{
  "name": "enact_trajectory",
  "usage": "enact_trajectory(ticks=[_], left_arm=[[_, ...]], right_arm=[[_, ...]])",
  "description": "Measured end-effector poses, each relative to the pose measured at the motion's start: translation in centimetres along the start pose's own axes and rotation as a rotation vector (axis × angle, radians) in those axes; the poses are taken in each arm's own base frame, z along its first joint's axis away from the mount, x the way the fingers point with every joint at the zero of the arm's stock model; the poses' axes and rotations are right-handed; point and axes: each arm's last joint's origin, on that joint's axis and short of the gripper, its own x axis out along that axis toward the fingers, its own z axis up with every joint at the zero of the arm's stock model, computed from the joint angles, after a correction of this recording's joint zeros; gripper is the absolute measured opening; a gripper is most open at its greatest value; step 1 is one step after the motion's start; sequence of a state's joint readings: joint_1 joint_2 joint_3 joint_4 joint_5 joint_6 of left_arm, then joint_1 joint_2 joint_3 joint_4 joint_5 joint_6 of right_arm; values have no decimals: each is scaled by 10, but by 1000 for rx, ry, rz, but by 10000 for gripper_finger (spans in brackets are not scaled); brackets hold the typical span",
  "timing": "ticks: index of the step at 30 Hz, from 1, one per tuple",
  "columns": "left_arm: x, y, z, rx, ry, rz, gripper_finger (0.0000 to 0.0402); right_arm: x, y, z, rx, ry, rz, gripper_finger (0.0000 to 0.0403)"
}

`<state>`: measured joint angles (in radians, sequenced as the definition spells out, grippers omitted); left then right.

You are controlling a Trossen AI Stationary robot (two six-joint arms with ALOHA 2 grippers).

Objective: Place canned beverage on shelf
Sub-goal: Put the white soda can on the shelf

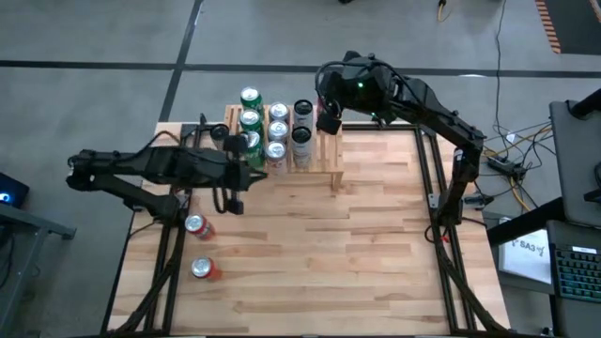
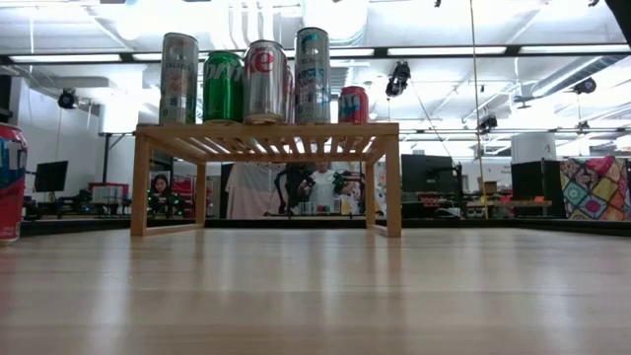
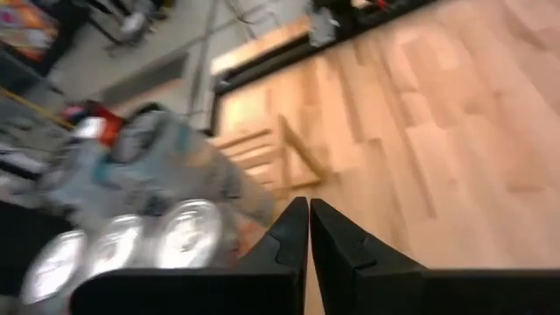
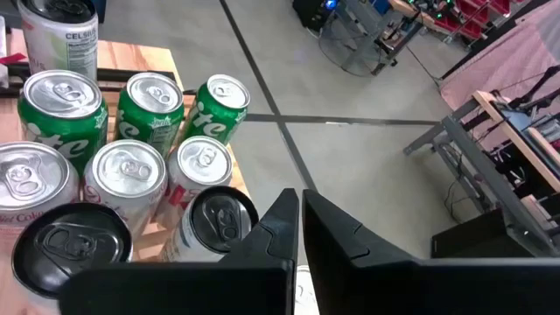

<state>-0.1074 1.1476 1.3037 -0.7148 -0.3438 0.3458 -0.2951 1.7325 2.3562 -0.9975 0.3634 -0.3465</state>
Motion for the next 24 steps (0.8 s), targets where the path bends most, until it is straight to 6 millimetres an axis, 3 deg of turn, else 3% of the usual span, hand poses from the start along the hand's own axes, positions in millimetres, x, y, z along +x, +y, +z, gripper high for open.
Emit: enact_trajectory(ticks=[11,18,24], left_arm=[[36,-14,2,-47,89,-61,0],[41,-9,-2,-65,131,51,0],[62,-9,-10,-58,213,58,0]], right_arm=[[-1,0,-2,-30,21,8,9],[-1,1,-4,-38,41,15,9],[-1,1,-4,-38,43,16,9]])
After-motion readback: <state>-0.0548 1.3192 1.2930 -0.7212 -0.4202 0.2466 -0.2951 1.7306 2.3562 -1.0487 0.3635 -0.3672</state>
